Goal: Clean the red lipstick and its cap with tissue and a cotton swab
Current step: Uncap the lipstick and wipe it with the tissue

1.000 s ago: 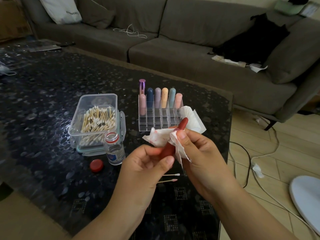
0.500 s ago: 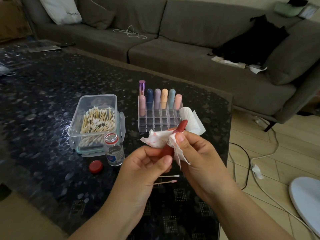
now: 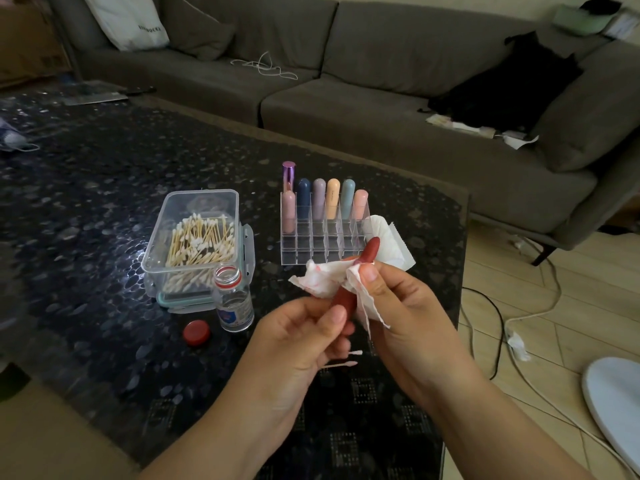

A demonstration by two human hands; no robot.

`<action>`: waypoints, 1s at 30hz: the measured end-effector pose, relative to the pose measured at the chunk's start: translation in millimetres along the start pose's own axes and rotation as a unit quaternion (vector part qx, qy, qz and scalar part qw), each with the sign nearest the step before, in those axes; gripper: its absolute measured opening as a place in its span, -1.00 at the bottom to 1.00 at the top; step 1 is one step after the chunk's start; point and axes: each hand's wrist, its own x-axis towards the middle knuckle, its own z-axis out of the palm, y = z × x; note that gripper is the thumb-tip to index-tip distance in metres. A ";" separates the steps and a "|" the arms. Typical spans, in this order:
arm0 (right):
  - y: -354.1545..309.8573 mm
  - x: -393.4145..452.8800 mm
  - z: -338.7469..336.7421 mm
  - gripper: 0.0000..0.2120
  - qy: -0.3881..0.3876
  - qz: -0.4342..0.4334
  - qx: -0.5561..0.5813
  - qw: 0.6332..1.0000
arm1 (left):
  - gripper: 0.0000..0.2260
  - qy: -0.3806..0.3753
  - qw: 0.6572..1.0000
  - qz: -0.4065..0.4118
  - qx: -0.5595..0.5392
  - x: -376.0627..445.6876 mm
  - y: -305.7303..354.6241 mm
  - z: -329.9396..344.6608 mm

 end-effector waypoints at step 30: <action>-4.2 -2.0 0.1 -0.73 -0.015 -0.027 -0.080 0.996 | -0.74 -0.043 0.997 -0.056 -0.035 -0.3 1.7 -1.5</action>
